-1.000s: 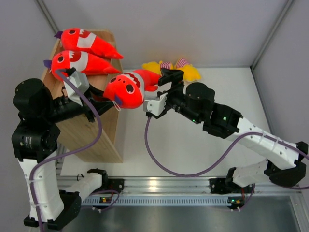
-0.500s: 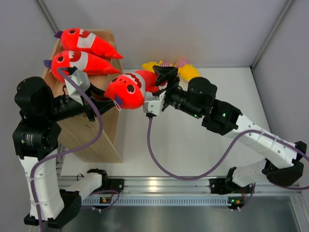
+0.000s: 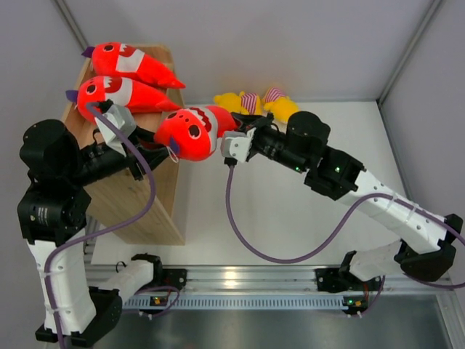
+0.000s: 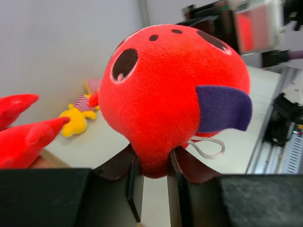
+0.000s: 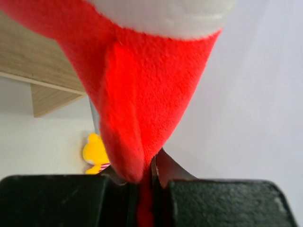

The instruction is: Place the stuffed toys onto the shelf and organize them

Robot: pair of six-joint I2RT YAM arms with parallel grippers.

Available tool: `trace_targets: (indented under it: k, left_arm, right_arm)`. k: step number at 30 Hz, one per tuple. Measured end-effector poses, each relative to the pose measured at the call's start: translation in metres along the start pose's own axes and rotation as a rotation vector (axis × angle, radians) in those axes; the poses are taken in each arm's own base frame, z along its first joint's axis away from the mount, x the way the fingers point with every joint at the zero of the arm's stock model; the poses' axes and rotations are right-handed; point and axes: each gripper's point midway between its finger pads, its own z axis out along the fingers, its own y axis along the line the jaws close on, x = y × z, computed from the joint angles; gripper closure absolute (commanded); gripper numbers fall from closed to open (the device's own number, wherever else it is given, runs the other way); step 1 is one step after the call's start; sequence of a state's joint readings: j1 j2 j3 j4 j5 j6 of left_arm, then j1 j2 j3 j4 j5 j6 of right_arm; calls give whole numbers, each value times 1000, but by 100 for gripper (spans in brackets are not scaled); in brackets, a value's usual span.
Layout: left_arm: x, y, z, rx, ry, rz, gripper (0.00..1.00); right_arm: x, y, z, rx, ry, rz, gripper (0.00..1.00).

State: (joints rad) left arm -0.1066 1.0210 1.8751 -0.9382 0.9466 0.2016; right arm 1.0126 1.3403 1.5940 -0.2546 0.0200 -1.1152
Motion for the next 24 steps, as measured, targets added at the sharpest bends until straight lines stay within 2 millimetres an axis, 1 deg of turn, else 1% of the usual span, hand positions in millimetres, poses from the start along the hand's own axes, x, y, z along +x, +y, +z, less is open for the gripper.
trace_targets:
  k: [2, 3, 5, 6, 7, 9, 10, 12, 14, 16, 17, 18, 19, 21, 23, 24]
  left_arm:
    - [0, 16, -4, -105, 16, 9, 71]
    - [-2, 24, -7, -160, 19, 17, 74]
    - [-10, 45, -17, -305, 21, 46, 84]
    - [-15, 55, -23, -370, 21, 64, 91]
    - [-21, 69, -33, -471, 18, 95, 93]
    - [-31, 86, -49, -597, 16, 144, 94]
    - [-35, 92, -56, -648, 13, 163, 100]
    - [-37, 101, -71, -741, 25, 197, 100]
    - [-37, 109, -89, -844, 47, 230, 100]
    - [-33, 113, -109, -942, 73, 258, 100]
    - [-32, 114, -118, -986, 84, 269, 99]
    - [-30, 115, -127, -1025, 96, 277, 97]
    - [-30, 116, -139, -1084, 110, 287, 92]
    - [-33, 118, -158, -1179, 122, 300, 86]
    - [-38, 120, -177, -1271, 138, 314, 77]
    - [-40, 121, -185, -1313, 150, 324, 67]
  right_arm:
    - [-3, -1, -7, 19, -9, 41, 100]
    - [-8, -2, -10, 33, -16, 59, 100]
    - [-19, -8, -11, 81, -10, 84, 100]
    - [-26, -8, -10, 99, 1, 86, 100]
    - [-34, -9, -7, 125, 19, 87, 100]
    - [-61, -1, 7, 144, 21, 87, 100]
    - [-75, 3, 17, 148, 14, 87, 100]
    - [-101, 18, 37, 144, 12, 75, 100]
    - [-114, 35, 53, 137, 37, 53, 100]
    - [-120, 49, 65, 114, 56, 33, 100]
    - [-123, 53, 72, 95, 69, 24, 100]
    - [-128, 49, 78, 102, 75, 29, 100]
    - [-132, 43, 82, 115, 87, 36, 100]
    - [-139, 19, 86, 183, 97, 67, 100]
    - [-143, -3, 82, 254, 101, 95, 100]
    - [-143, -12, 79, 281, 104, 110, 100]
